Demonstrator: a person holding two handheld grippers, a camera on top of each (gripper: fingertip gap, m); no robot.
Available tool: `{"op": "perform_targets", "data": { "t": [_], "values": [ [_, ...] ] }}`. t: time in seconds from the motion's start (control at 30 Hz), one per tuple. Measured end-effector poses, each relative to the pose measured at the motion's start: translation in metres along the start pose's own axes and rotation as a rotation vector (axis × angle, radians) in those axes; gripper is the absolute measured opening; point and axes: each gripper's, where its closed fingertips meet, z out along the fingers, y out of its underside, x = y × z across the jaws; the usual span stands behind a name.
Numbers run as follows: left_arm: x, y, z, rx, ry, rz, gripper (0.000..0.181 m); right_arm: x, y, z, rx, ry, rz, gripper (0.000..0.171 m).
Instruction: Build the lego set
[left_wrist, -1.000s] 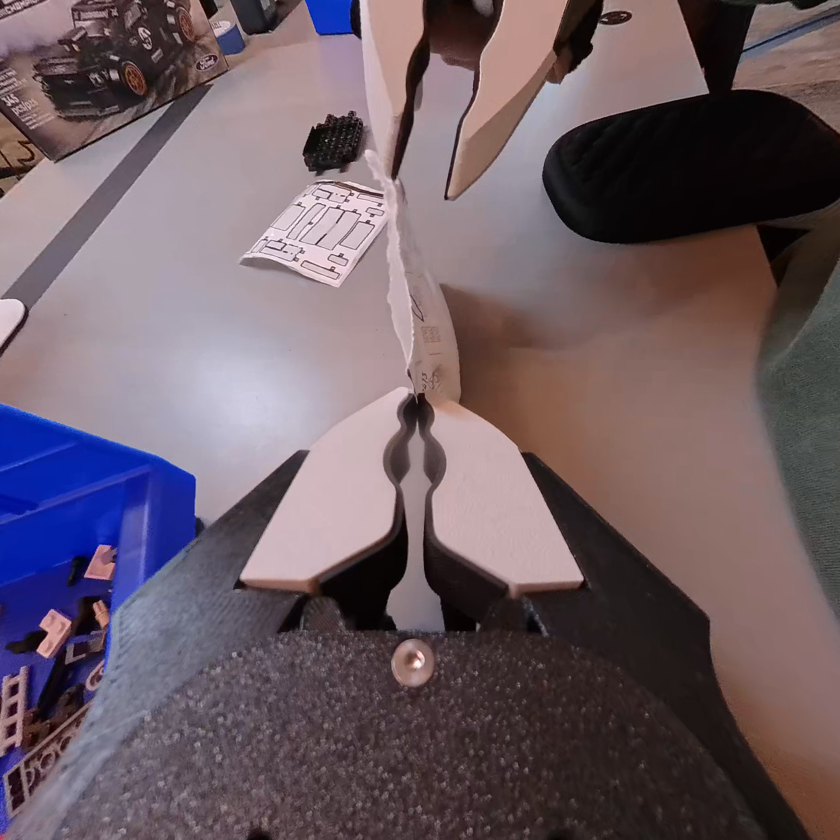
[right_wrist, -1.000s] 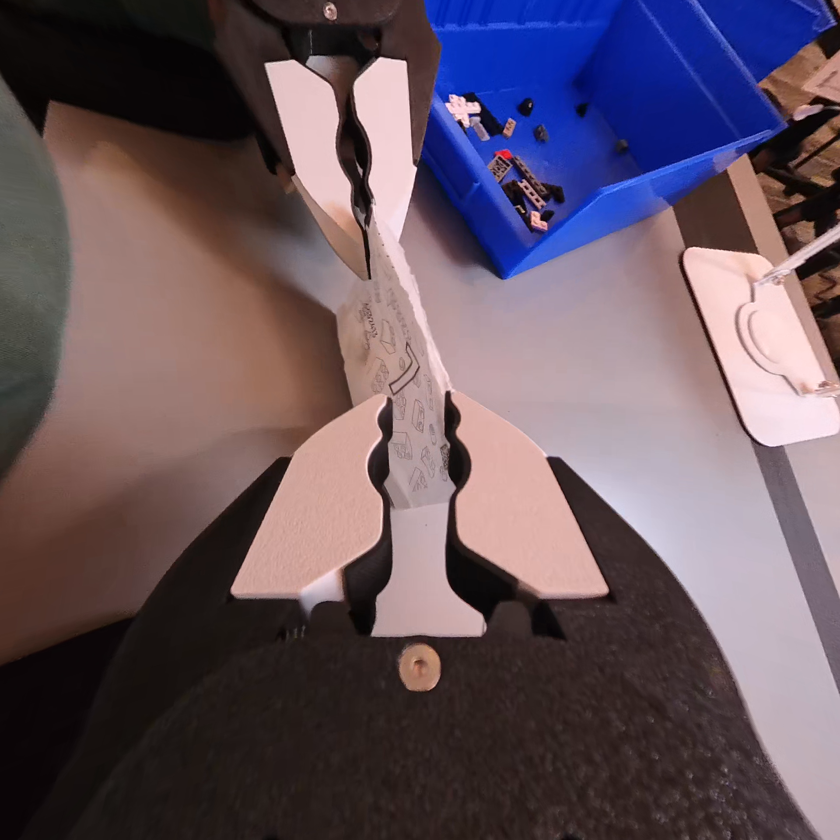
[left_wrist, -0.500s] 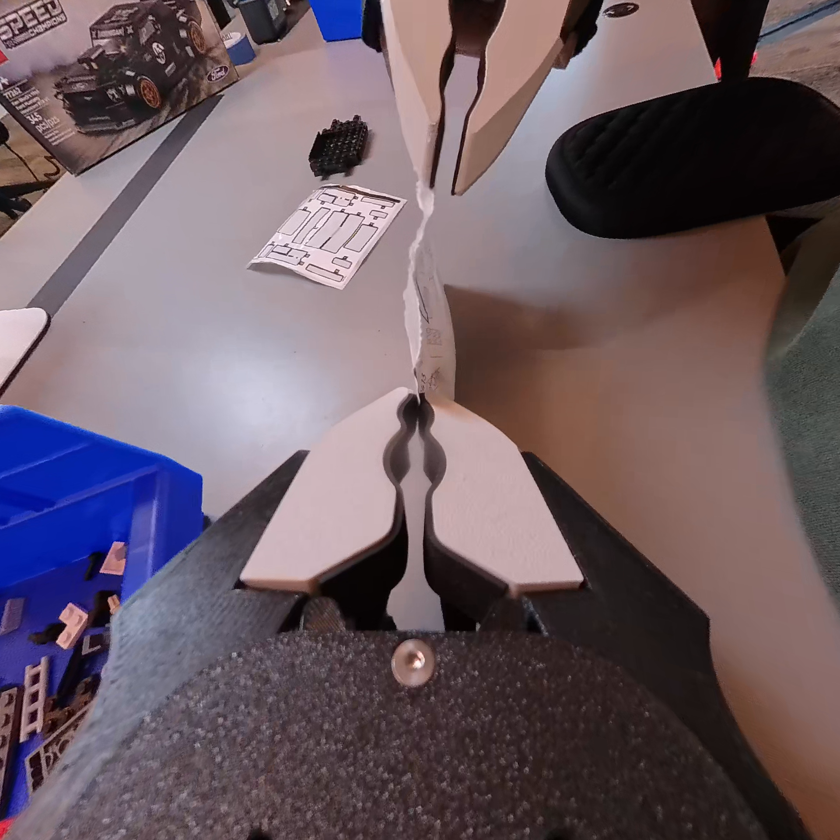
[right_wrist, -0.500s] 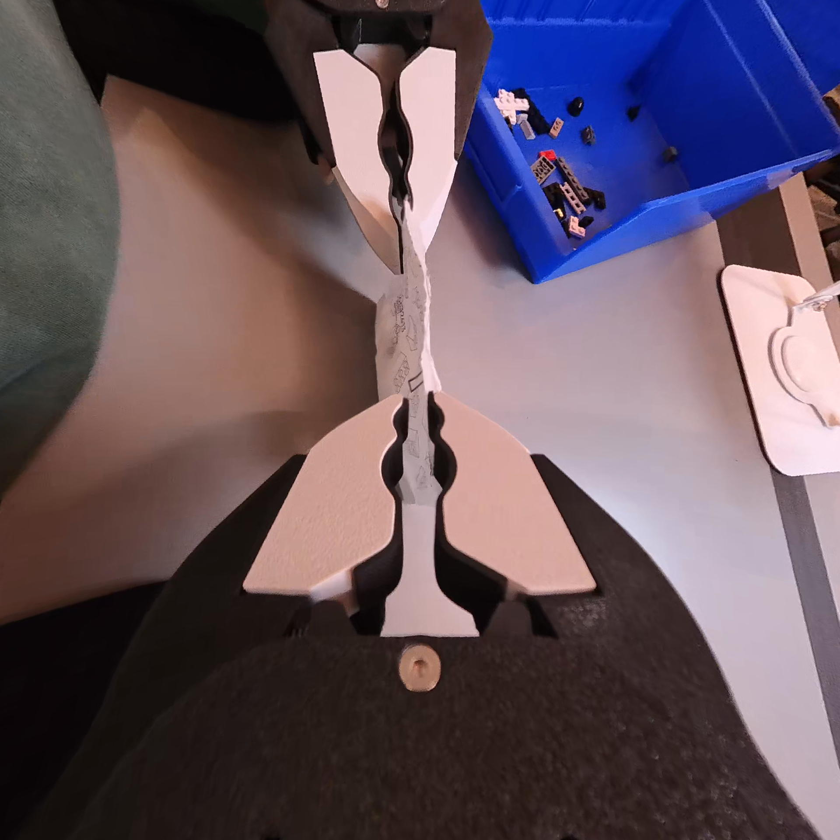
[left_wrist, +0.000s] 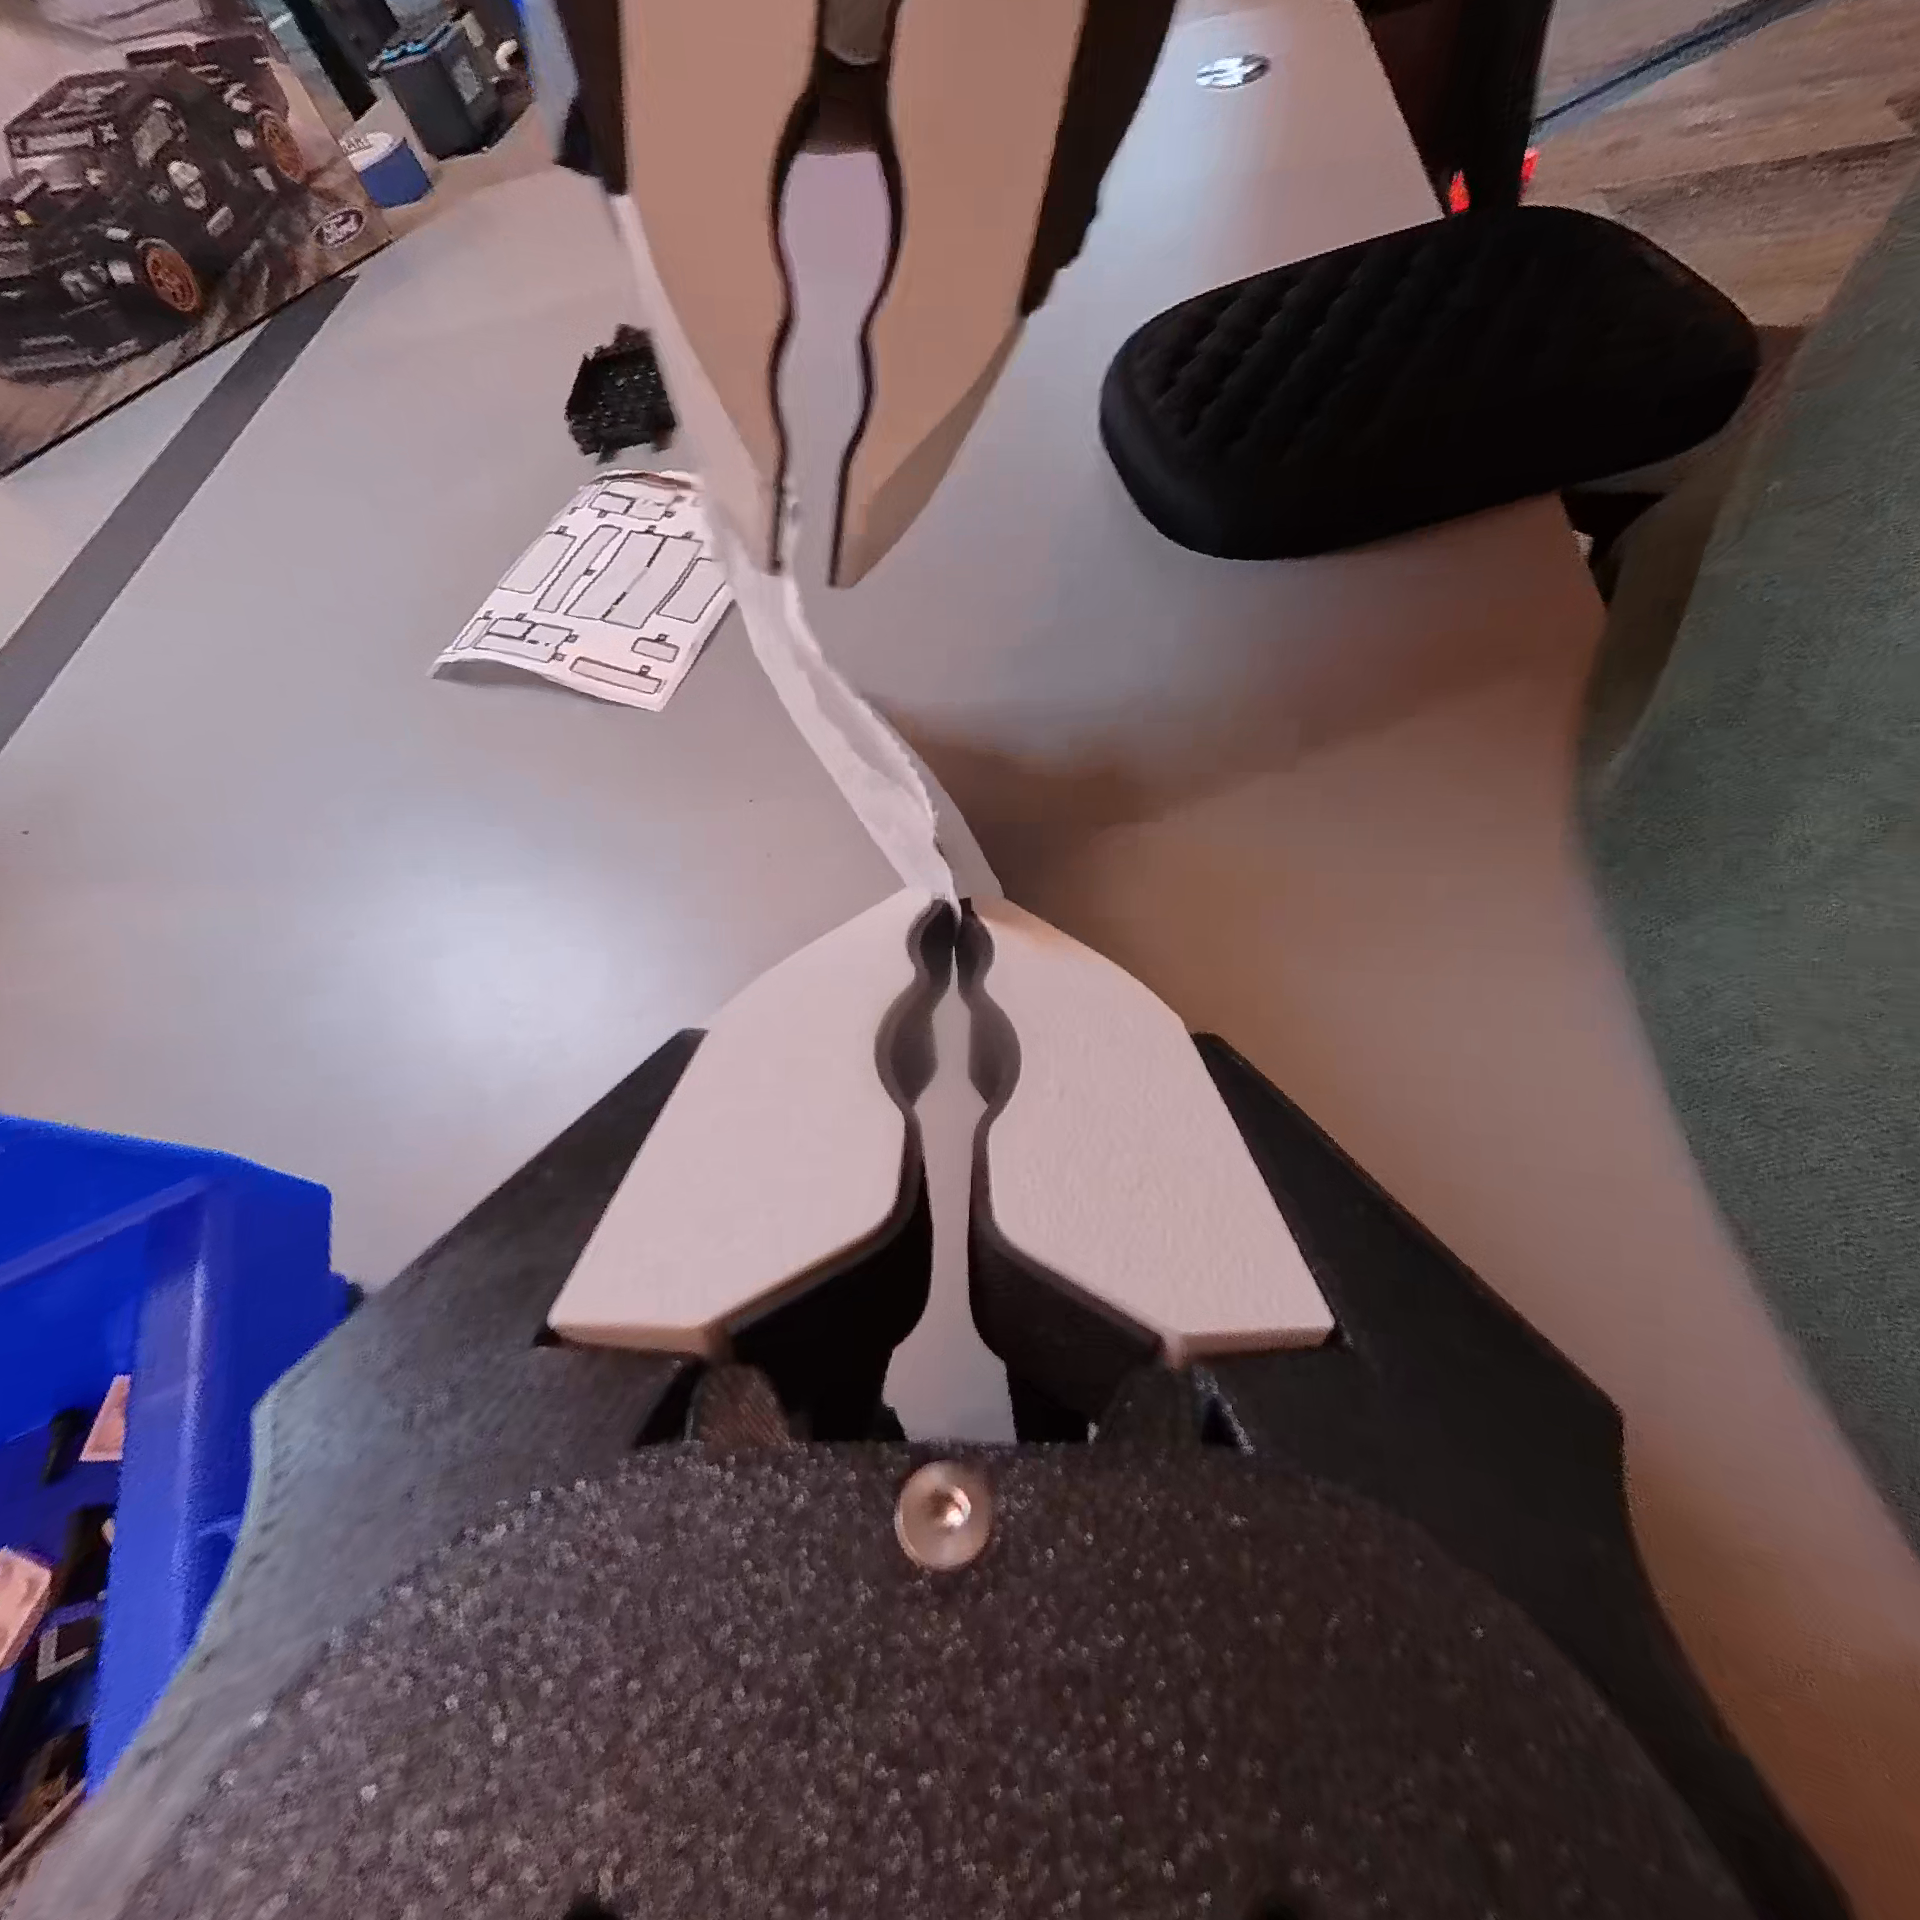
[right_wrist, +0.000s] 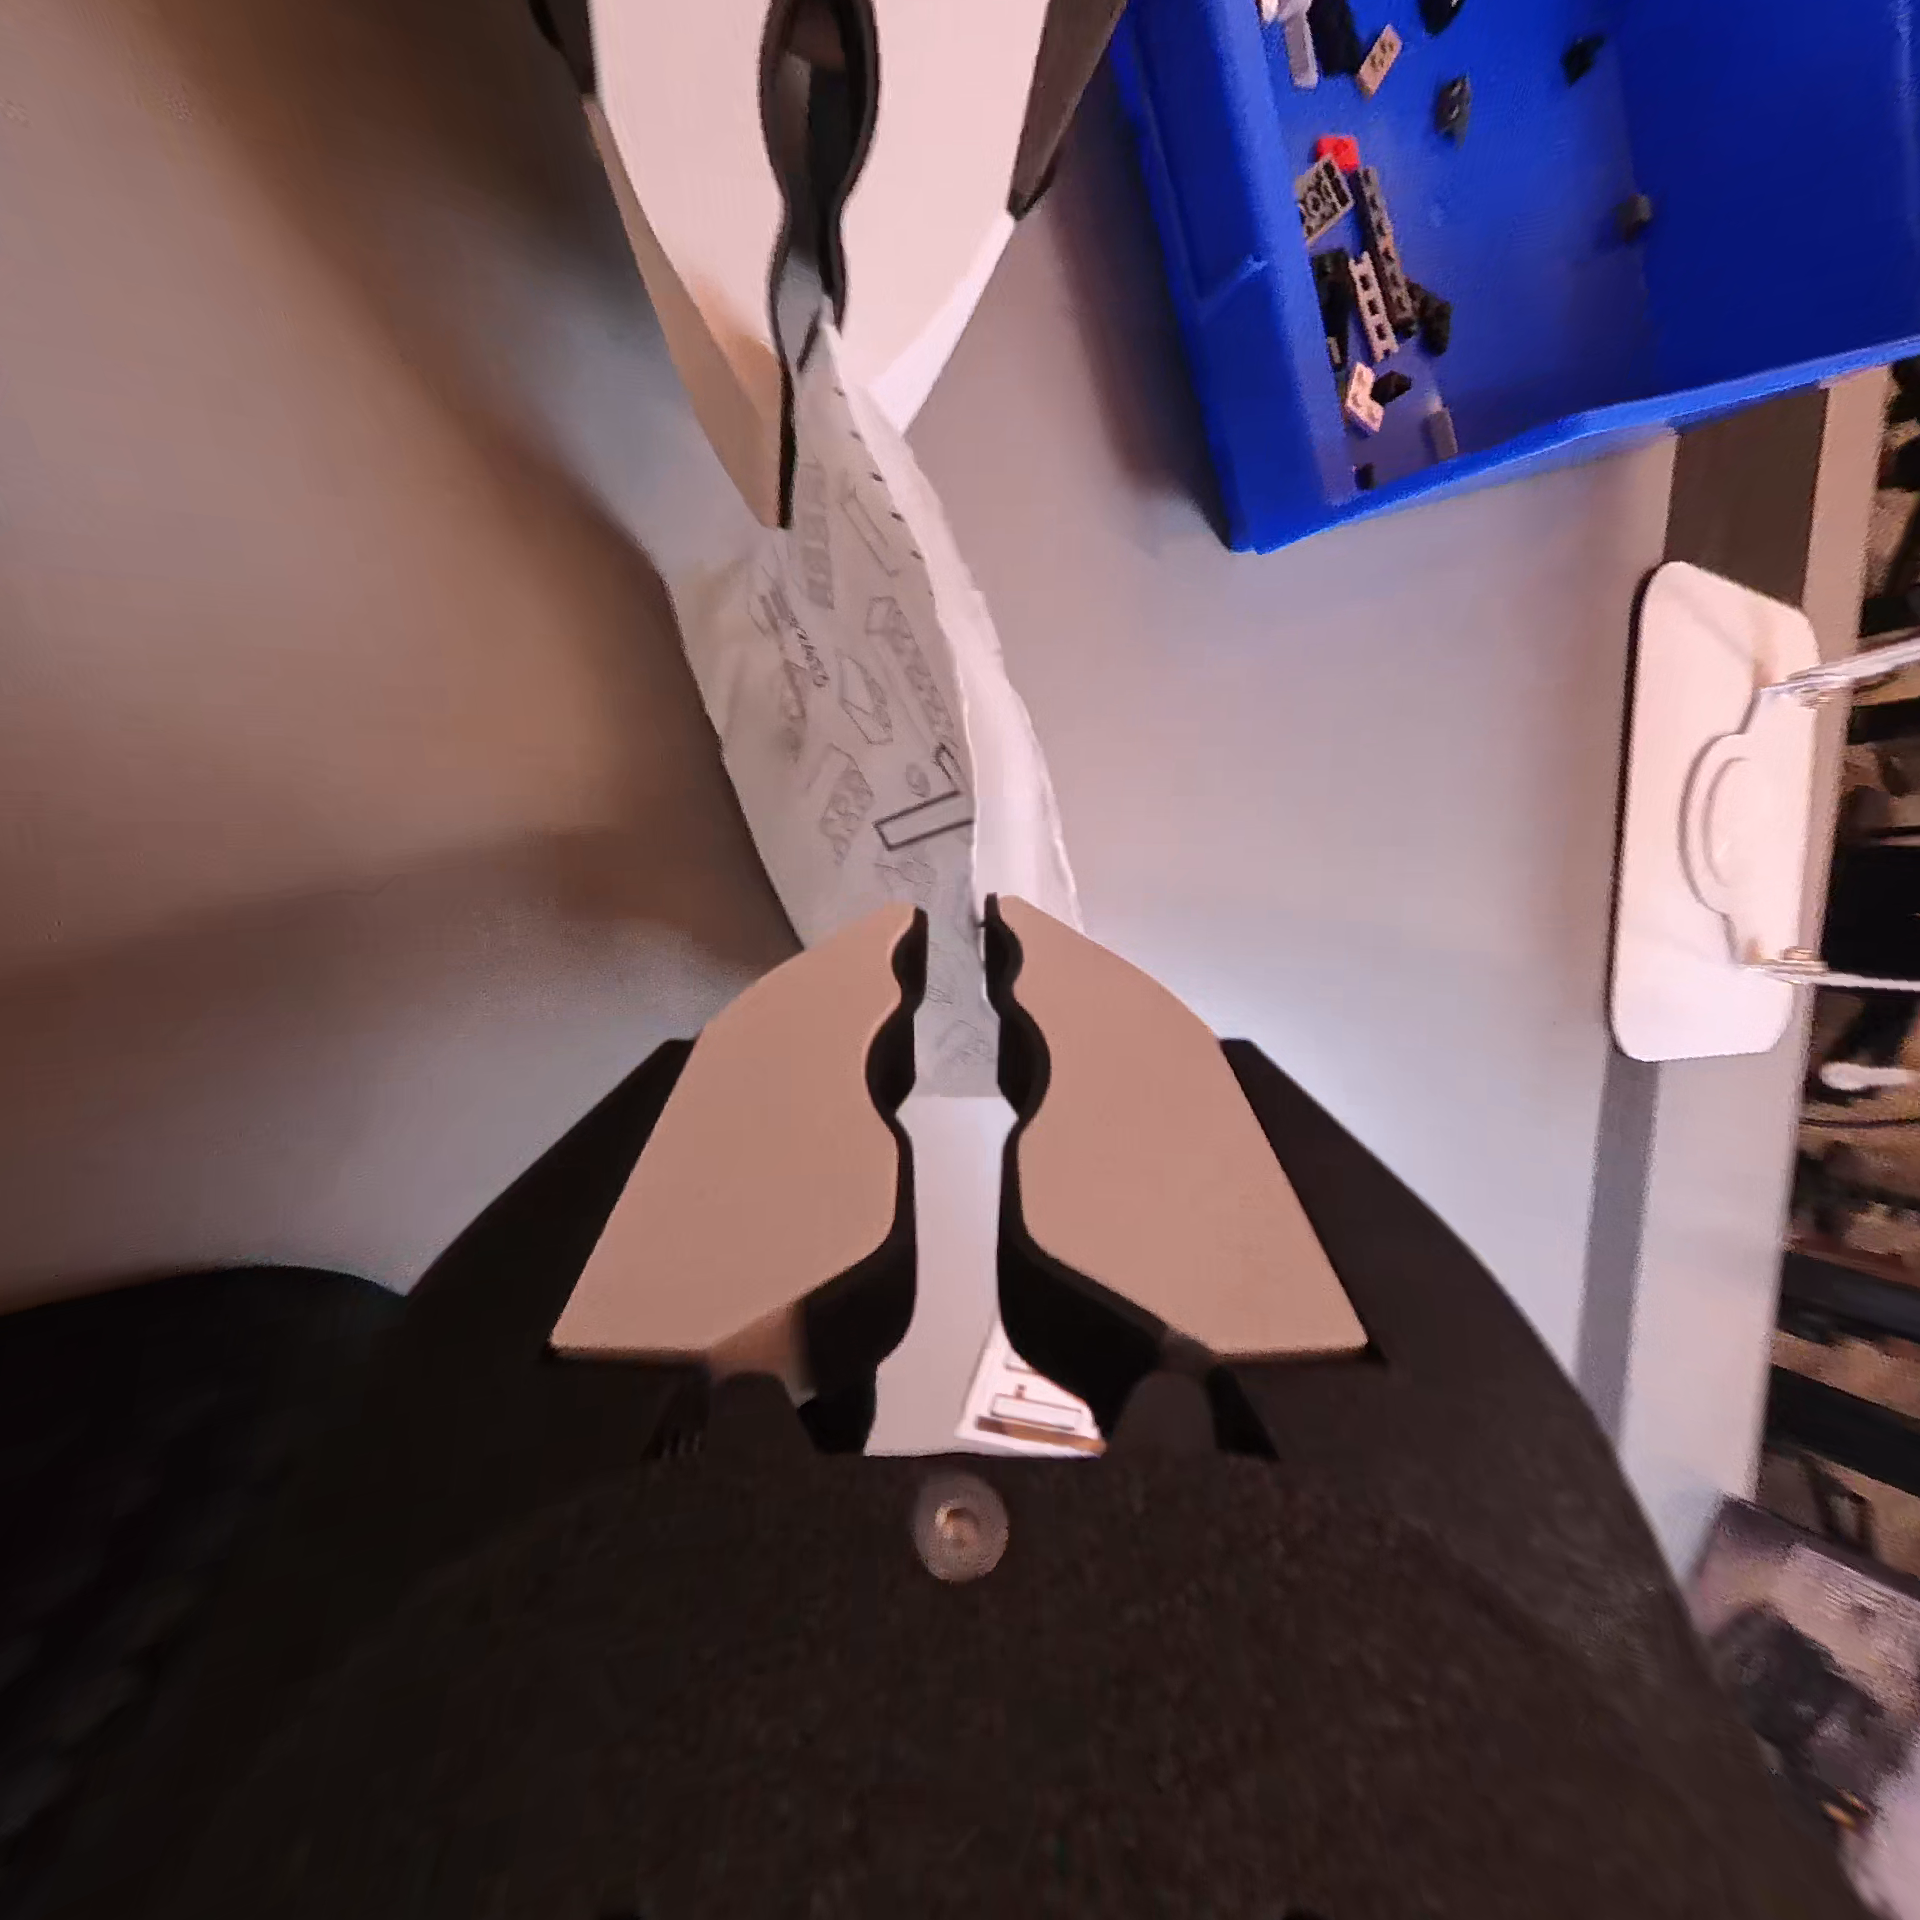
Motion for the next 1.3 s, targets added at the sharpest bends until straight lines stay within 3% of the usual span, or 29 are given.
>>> {"op": "perform_targets", "data": {
  "t": [0.2, 0.4, 0.5, 0.6, 0.8, 0.97, 1.07, 1.17, 1.3],
  "values": [
    [0.01, -0.004, 0.003, 0.008, 0.02, 0.061, 0.0, -0.009, -0.003, 0.001, -0.066, -0.073, -0.089, 0.009],
    [0.003, 0.0, 0.004, -0.029, -0.06, 0.116, 0.0, -0.029, -0.007, 0.012, -0.136, -0.127, -0.189, 0.0],
    [0.004, 0.007, 0.006, -0.057, -0.066, 0.138, 0.013, -0.046, -0.013, 0.008, -0.057, -0.214, -0.1, 0.0],
    [0.016, 0.016, 0.014, -0.106, -0.003, 0.14, 0.011, -0.034, -0.011, 0.008, -0.039, -0.074, -0.084, 0.0],
    [-0.009, 0.017, 0.012, -0.117, -0.122, 0.07, 0.002, -0.005, -0.019, -0.003, -0.028, 0.2, -0.142, 0.0],
    [-0.026, 0.021, 0.011, -0.145, -0.249, 0.148, 0.0, -0.055, -0.012, 0.017, -0.02, -0.065, -0.067, 0.0],
    [-0.024, 0.019, 0.015, -0.184, -0.288, 0.262, 0.001, -0.061, -0.006, 0.018, -0.057, -0.146, -0.021, 0.0],
    [-0.02, 0.017, 0.015, -0.167, -0.264, 0.257, 0.001, -0.058, -0.008, 0.015, -0.054, -0.186, 0.073, 0.001],
    [-0.016, 0.02, 0.011, -0.15, -0.221, 0.204, 0.0, -0.055, -0.034, -0.001, 0.113, -0.316, 0.352, 0.02]
  ]
}}
